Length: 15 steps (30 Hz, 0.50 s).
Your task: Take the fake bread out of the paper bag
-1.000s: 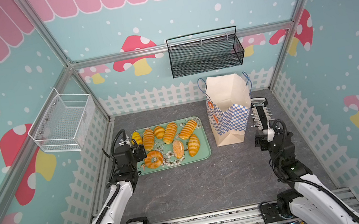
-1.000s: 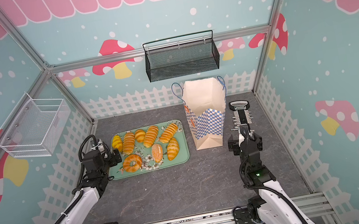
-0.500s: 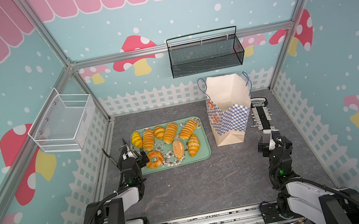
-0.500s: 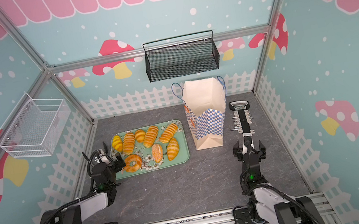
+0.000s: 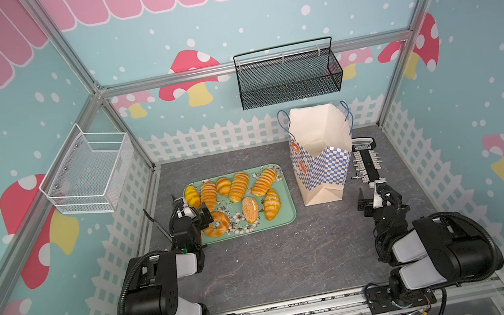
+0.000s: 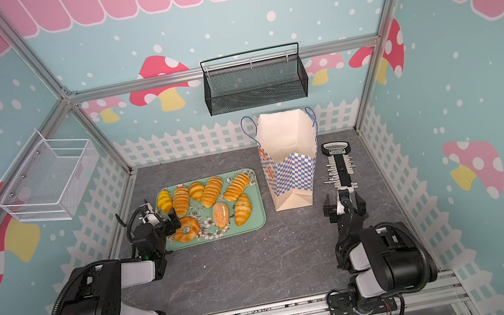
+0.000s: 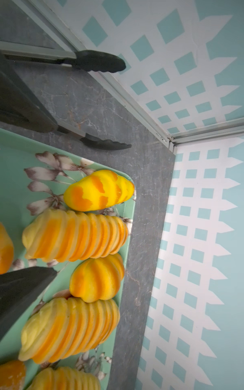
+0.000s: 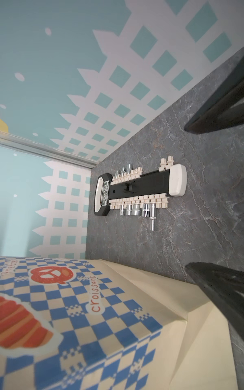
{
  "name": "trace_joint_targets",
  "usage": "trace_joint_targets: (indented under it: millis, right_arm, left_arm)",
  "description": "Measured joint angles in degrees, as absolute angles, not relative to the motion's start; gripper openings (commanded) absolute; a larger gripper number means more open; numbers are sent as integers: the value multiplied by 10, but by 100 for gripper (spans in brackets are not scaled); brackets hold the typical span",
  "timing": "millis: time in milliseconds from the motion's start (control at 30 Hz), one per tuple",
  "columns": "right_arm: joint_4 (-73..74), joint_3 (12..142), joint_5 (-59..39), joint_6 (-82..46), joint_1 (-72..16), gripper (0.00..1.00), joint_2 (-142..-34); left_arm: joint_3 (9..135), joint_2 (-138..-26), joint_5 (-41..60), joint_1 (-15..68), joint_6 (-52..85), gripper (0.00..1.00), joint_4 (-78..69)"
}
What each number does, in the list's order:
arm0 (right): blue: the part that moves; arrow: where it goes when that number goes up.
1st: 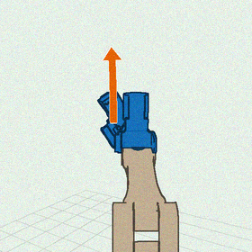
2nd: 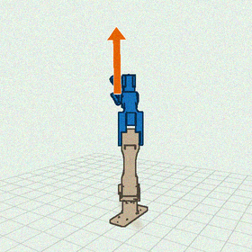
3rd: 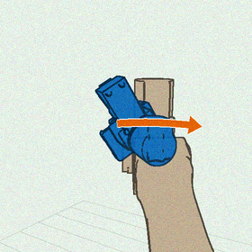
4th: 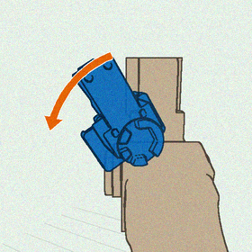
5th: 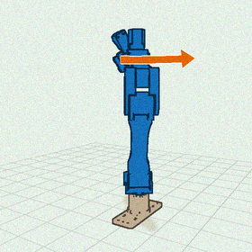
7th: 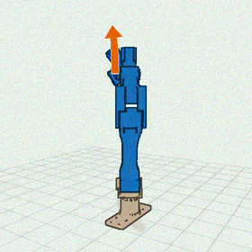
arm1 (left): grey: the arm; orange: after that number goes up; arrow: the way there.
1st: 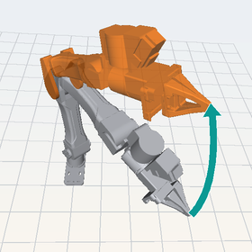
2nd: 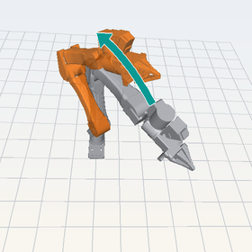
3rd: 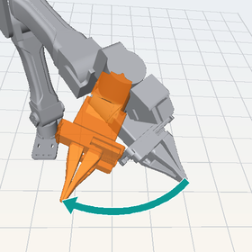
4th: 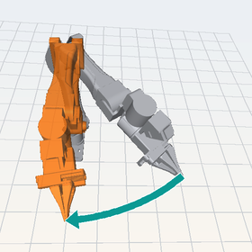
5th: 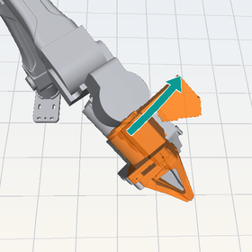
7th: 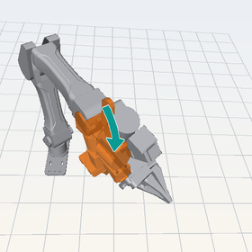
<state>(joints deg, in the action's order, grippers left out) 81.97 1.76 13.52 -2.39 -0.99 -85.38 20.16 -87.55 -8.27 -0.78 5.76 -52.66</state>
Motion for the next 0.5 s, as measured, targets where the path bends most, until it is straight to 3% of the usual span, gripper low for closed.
trace_joint_targets:
  millis: [500]
  right_arm:
    - [759,109,126,-22,-8,98,-869]
  left_arm:
    - [209,-875,-83,-2,55,99,-518]
